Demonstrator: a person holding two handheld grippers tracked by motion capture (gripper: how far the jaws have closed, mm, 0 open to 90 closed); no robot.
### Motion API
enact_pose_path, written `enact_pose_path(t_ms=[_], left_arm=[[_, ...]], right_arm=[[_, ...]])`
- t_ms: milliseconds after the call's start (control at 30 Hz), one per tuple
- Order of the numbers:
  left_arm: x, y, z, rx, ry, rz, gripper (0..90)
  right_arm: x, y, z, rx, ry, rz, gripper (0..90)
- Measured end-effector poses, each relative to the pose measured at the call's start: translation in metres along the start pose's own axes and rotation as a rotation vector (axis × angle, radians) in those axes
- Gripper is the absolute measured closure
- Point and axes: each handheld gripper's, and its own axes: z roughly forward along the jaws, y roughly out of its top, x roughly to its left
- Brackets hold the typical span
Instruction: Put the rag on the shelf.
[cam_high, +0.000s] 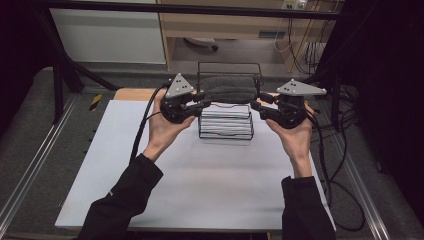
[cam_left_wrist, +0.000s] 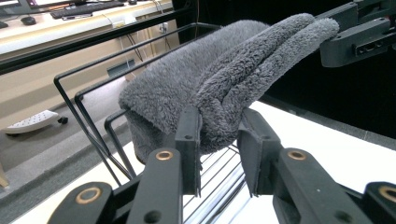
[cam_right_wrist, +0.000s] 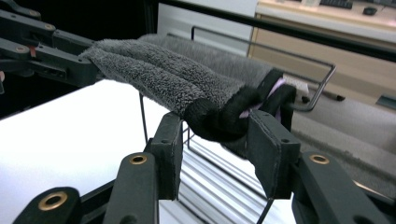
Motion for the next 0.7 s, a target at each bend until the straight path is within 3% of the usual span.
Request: enact_pose_path(t_ms=[433,700], left_arm=[[0.003,-0.017,0.007,0.059,-0.012,-0.048,61.6],[0.004,-0.025,0.021,0.121,0.014,-0.068,60.0]], right_arm=[[-0.003,-0.020,0.011,0.063,0.013,0.052,53.9],[-0.009,-0.038,0.029,0.073,-0.013,0.060,49.4]])
